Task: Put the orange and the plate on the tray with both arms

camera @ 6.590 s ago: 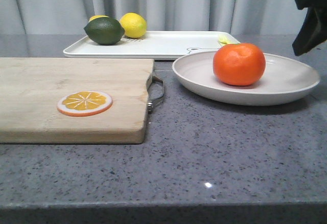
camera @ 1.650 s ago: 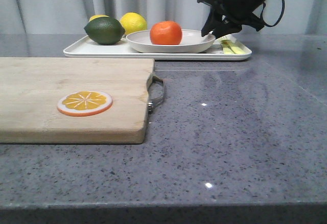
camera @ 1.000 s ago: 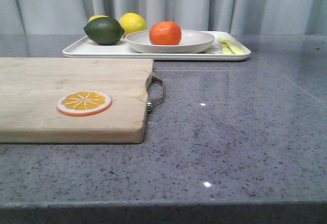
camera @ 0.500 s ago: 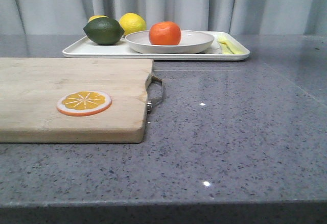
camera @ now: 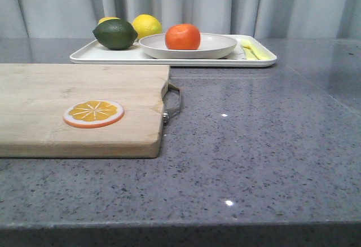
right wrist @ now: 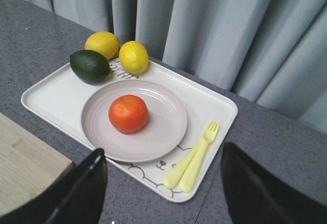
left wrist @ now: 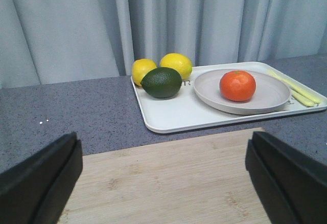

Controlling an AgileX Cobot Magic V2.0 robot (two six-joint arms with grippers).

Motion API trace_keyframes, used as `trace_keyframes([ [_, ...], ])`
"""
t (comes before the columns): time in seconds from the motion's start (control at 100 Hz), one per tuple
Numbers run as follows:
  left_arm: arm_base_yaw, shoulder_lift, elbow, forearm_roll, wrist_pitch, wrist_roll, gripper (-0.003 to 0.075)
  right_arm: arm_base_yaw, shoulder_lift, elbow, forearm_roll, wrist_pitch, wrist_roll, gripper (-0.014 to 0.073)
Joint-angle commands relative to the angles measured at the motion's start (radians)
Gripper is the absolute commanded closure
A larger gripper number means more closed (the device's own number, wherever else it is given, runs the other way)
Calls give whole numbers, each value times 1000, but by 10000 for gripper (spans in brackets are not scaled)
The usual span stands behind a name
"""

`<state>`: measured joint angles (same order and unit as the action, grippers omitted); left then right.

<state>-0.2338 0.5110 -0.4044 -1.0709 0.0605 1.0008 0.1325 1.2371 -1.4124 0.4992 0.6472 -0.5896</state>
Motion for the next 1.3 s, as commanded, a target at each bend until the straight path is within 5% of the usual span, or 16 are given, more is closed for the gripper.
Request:
trace_keyframes([
  [0.0,3,-10,-28,-13,-42,-8,103,-3,-160,161,9,-186,-25,109],
  [0.27,3,-58,-28,21,-44,-8,103,-3,-576,687,8,-472,-25,109],
  [0.43,3,-88,-28,26,-44,-8,103,-3,-777,890,9,-524,-25,109],
  [0.85,3,-91,-28,26,-44,-8,116,-3,-926,1050,9,-601,-25,120],
  [0.97,3,-91,-28,26,-44,-8,242,-3,-926,1050,9,-626,-25,264],
  [1.18,3,-91,-28,26,-44,-8,626,-3,-926,1050,9,-640,-25,678],
  [1.24,3,-91,-28,26,-44,-8,743,-3,-926,1050,10,-640,-25,690],
  [1.29,3,-91,-28,24,-44,-6,741,-3,-926,1050,10,-639,-25,695],
])
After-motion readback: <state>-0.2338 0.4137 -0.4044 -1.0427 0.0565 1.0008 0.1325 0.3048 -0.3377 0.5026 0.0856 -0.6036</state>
